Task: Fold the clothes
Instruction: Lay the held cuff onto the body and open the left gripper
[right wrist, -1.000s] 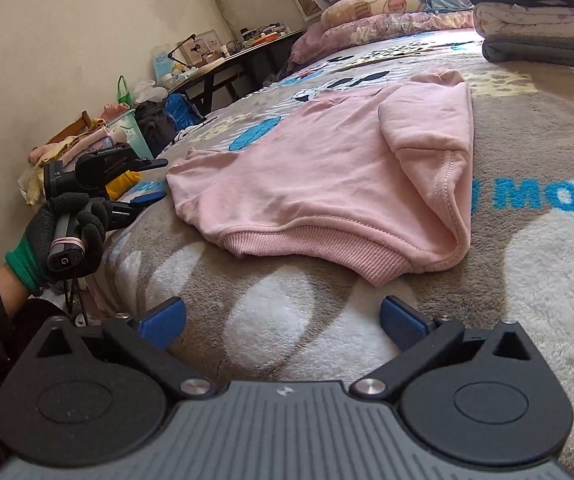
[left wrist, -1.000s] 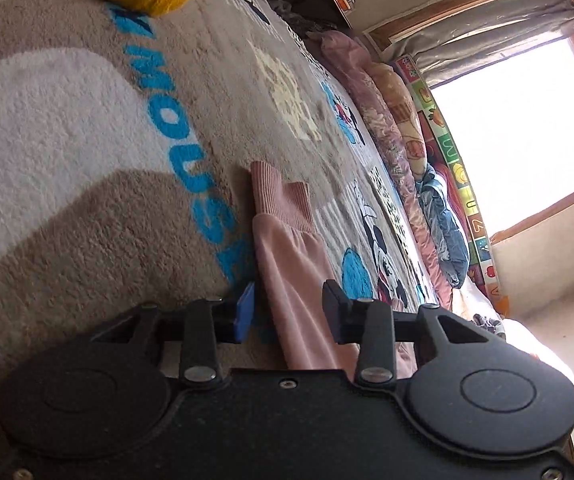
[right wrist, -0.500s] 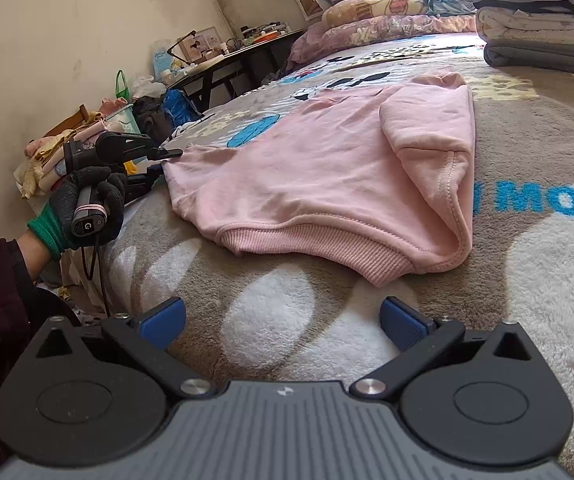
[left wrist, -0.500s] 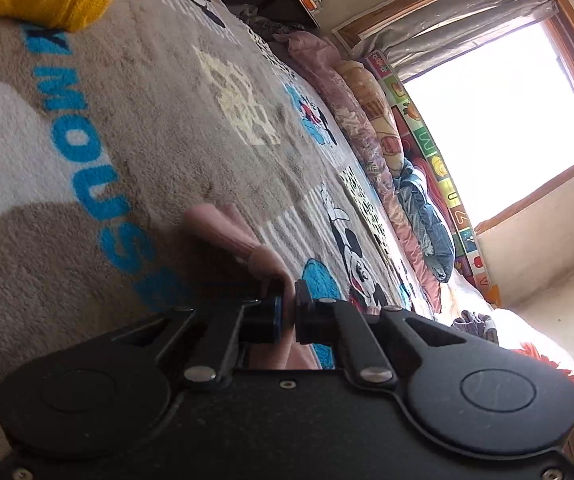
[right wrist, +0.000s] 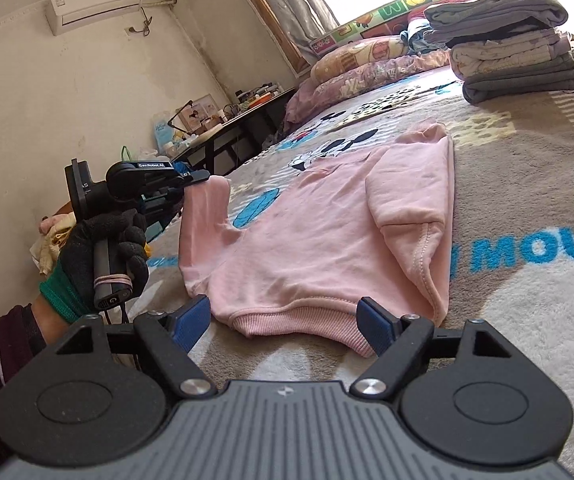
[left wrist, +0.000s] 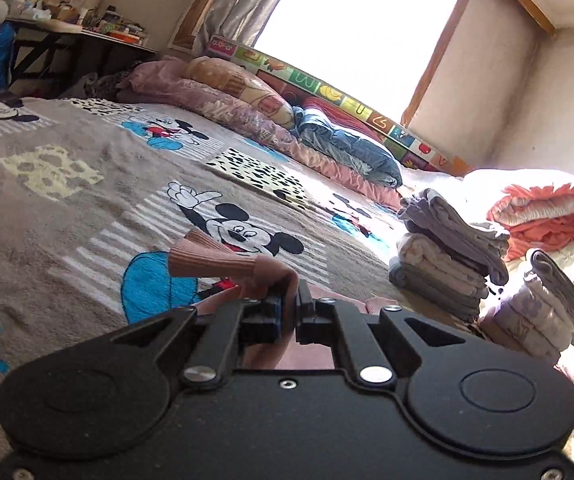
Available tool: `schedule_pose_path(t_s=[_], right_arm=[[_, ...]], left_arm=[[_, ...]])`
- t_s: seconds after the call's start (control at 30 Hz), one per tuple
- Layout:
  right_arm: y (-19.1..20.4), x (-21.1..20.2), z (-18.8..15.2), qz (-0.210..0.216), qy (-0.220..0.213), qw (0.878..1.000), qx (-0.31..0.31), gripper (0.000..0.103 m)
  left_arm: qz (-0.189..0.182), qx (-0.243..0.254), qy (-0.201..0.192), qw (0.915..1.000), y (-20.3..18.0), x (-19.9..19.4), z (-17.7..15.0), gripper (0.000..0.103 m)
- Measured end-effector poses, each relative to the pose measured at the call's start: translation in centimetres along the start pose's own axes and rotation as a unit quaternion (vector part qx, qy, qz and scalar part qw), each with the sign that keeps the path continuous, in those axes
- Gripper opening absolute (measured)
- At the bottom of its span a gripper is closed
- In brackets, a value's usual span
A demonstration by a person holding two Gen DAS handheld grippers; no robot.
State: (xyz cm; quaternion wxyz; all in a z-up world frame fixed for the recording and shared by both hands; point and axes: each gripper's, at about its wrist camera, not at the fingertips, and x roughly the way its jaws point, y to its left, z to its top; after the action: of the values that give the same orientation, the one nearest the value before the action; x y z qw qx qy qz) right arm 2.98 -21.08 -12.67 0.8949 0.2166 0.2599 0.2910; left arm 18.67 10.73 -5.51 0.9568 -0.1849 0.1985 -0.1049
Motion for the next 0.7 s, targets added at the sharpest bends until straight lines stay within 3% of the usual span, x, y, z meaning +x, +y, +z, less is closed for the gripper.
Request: schedule_pose_path(t_s=[0.13, 0.2, 0.23, 0.3, 0.4, 0.43, 0.47, 0.5, 0.53, 0.7], right_arm=[[-1.4, -0.6, 0.5, 0.005, -0.025, 0.999, 0.036, 0.080], [-1.7, -1.0, 0.5, 0.008, -0.037, 0.998, 0.053, 0.080], [-1.9, -1.2, 0.5, 0.008, -0.042, 0.997, 0.058, 0.080], [-2.2, -1.4, 0.7, 0.009, -0.048, 0.997, 0.064, 0.080], [-2.5, -1.6, 0.8, 0.009, -0.057, 0.996, 0.070, 0.080], [-2.6, -1.7, 0.8, 0.008, -0.059, 0.996, 0.072, 0.079], [-2.7, -1.8, 0.9, 0.009, -0.062, 0.995, 0.075, 0.079], [-2.8, -1.9, 0.9, 0.009, -0.065, 0.995, 0.079, 0.078], [-2.8, -1.7, 1.0, 0.006, -0.065, 0.995, 0.080, 0.077], [-2.4, -0.5, 1.8, 0.001, -0.064, 0.994, 0.084, 0.074]], left_arm=[[0.000, 0.124, 0.026, 0.9920, -5.0, 1.9, -2.3, 0.003], [0.004, 0.192, 0.045, 0.9804, -7.0, 2.8, -3.8, 0.003], [0.008, 0.229, 0.051, 0.9720, -7.9, 3.3, -4.7, 0.004], [0.021, 0.338, 0.058, 0.9391, -10.1, 3.9, -7.2, 0.004], [0.012, 0.415, 0.082, 0.9062, -11.4, 4.4, -9.7, 0.004], [0.005, 0.426, 0.088, 0.9004, -11.4, 4.5, -10.1, 0.010], [-0.005, 0.429, 0.096, 0.8984, -11.3, 4.3, -10.4, 0.031], [-0.016, 0.431, 0.103, 0.8964, -11.3, 4.1, -10.7, 0.043], [-0.025, 0.418, 0.100, 0.9024, -10.9, 3.4, -10.3, 0.052], [-0.059, 0.346, 0.081, 0.9328, -8.4, -0.2, -7.9, 0.052]])
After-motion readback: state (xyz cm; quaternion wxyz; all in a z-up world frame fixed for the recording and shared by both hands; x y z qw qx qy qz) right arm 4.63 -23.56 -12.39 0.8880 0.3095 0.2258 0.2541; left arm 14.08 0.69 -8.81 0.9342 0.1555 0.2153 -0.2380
